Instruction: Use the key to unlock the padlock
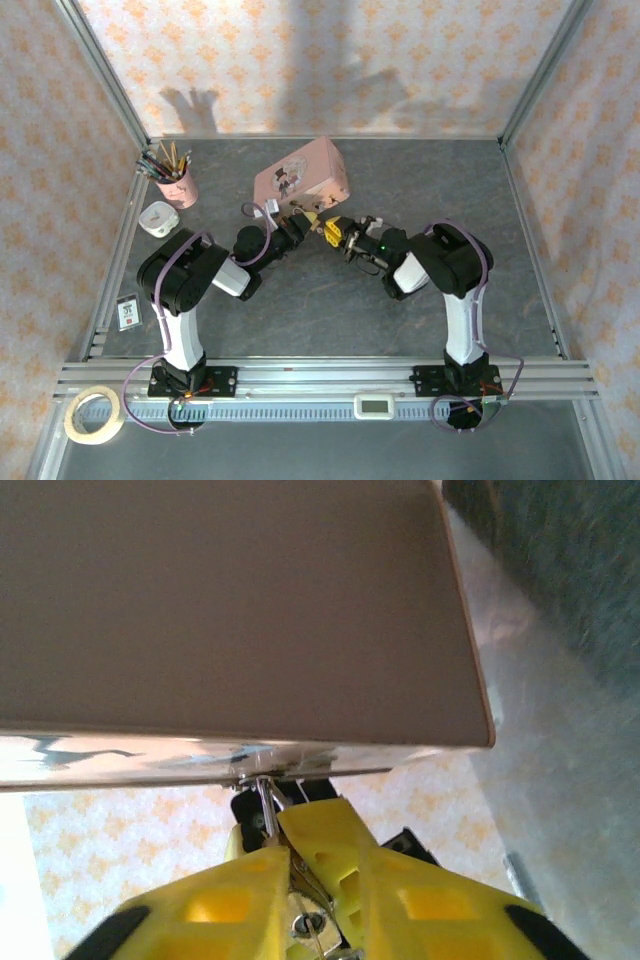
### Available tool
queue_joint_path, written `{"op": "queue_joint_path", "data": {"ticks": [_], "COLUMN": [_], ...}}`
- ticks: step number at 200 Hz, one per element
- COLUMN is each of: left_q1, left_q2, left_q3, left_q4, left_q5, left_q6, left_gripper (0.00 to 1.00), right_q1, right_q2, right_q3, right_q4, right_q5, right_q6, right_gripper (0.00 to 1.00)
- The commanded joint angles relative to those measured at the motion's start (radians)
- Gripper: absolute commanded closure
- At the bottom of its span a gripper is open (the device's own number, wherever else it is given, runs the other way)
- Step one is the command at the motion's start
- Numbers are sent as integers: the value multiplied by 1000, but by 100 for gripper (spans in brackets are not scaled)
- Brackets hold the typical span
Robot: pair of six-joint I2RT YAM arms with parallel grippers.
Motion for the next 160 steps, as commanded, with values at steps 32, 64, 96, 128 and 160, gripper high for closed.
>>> {"op": "queue_joint_path", "data": {"ticks": [32,64,96,128,160], "left_q1": [-12,-19,-33,-43,-55], "left_q2": [-83,-122,-143,-138,-128], "left_q3": [12,25,45,58,58], "left_q4": [-129,-254,-313,-320,-305], "left_q5": [-89,-133,-143,-143,-142], "left_q6": [-21,-37,-46,-56,-72], "left_gripper": [100,100,100,100,100], "right_q1": [3,24,74,98,110], "right_q2": [-112,-185,-203,-179,-150], "right_q3": [-80,-125,-98,-79,-52], "right_q4": [-81,-126,-193,-171,-177], "right_q5": [46,86,98,112,108], "right_q6": [-264,-406,-486,-484,-480], "right_gripper": [64,60,60,60,64]}}
